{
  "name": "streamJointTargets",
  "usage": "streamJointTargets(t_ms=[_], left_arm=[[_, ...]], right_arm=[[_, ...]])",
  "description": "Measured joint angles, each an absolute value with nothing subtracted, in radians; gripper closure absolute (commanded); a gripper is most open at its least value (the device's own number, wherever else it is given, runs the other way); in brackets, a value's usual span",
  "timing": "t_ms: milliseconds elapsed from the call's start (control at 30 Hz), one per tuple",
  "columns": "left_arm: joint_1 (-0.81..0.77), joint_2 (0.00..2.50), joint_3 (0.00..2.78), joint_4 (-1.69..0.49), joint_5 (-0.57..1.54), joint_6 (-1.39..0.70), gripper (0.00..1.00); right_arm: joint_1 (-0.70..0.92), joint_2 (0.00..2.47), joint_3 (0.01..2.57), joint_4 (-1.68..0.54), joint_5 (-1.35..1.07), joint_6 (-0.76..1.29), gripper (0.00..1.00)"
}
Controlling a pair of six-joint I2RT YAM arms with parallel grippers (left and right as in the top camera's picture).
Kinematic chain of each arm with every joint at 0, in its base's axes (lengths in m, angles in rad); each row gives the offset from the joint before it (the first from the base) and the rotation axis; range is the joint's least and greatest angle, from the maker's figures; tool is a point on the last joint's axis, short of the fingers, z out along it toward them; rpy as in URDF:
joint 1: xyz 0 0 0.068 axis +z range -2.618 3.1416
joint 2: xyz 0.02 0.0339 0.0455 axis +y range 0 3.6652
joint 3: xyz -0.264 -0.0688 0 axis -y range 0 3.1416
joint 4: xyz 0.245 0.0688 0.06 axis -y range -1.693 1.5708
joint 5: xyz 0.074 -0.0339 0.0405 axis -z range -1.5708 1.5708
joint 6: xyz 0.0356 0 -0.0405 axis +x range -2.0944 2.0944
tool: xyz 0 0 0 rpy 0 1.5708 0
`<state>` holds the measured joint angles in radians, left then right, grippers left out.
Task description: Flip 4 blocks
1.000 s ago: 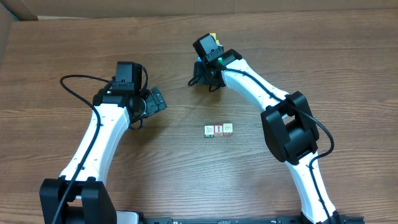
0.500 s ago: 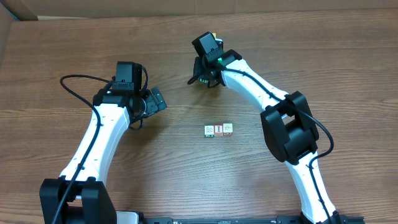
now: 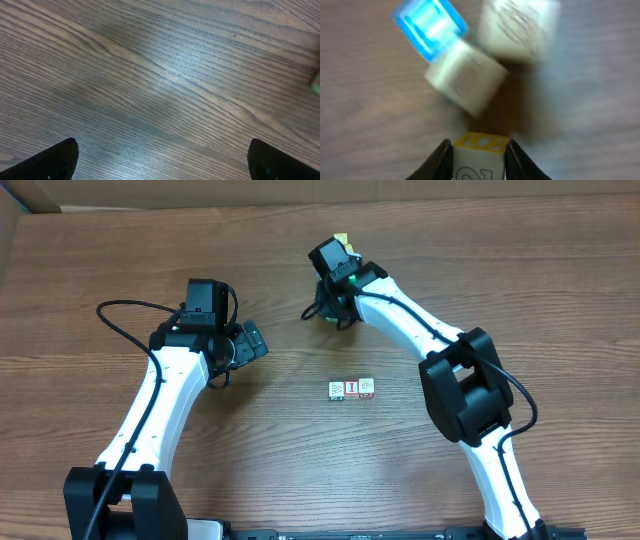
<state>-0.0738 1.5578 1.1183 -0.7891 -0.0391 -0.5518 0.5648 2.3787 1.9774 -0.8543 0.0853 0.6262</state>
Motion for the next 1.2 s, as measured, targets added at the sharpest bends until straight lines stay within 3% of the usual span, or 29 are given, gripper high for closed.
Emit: streamJointTargets(t_ms=[433,567,633,733,767,933,1200], left_arm=[[-0.074,1.558,1.118,-0.789,-0.039,-0.552,0.0],[-0.074,1.558,1.118,-0.789,-0.039,-0.552,0.0],[-0.074,1.558,1.118,-0.789,-0.039,-0.552,0.0],[-0.074,1.558,1.118,-0.789,-0.039,-0.552,0.0],[-0.074,1.558,1.118,-0.789,-0.039,-0.552,0.0],[-0.074,1.558,1.118,-0.789,-0.039,-0.552,0.0],[-0.074,1.558,1.118,-0.789,-0.039,-0.552,0.0]], right_arm=[[0.532,2.089,2.057,-1.484,0.08,0.544,0.7],[0.511,2.085,2.016,-1.561,0.078,0.538,0.69],[0.507,2.089,1.967,-1.565,0.078,0.535,0.59],[0.506,2.096,1.903,-1.552,0.077,0.53,0.07],[0.506,2.1,1.885,-1.545,0.076,0.53,0.01],[0.506,2.104,1.842,-1.53,0.075,0.522,0.0],[0.48,2.101,1.842,-1.557,0.05,0.493,0.08]])
